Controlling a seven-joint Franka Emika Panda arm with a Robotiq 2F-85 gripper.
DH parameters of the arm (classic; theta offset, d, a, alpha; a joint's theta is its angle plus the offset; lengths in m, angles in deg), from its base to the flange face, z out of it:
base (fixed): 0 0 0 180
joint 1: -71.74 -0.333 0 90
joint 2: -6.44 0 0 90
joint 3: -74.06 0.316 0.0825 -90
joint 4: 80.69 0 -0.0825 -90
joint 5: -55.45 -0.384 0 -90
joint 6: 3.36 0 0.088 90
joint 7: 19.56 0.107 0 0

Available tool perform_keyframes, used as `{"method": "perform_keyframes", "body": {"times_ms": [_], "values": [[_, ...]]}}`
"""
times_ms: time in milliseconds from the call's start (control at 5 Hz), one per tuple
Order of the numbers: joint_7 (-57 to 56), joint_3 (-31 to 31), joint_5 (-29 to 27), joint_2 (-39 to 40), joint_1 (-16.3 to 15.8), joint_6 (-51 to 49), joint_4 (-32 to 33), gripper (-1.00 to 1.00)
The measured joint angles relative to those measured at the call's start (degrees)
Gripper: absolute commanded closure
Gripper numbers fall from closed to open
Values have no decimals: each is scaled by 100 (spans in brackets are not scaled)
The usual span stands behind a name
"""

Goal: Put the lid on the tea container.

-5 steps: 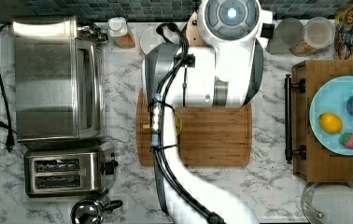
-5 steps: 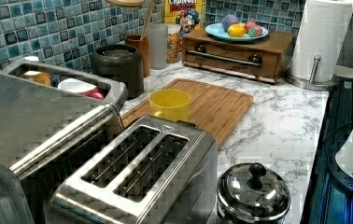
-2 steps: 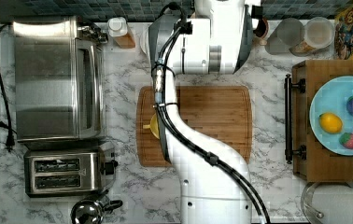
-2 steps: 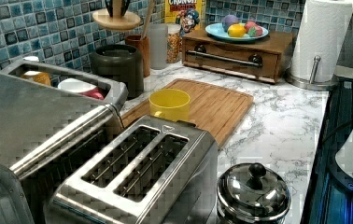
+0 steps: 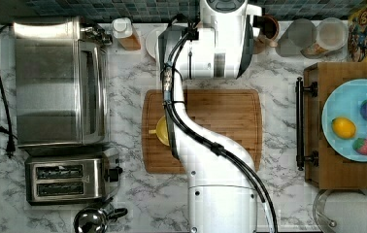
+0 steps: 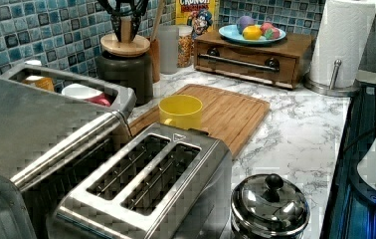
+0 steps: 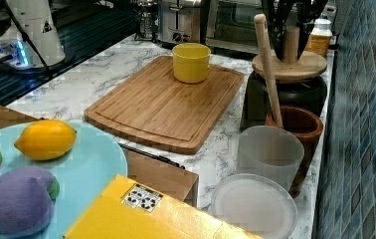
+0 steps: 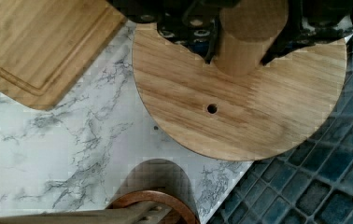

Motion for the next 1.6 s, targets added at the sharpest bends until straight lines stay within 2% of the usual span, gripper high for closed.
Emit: {"method": "perform_keyframes", "body": {"times_ms": [200,400,1000,1600], "values": [[0,62,-1,6,21,78,84,100],[0,113,-8,6,18,151,106,-100],[0,46,136,-6,4,-376,-6,-100],[0,84,90,-6,-7,-318,-11,-100]]}}
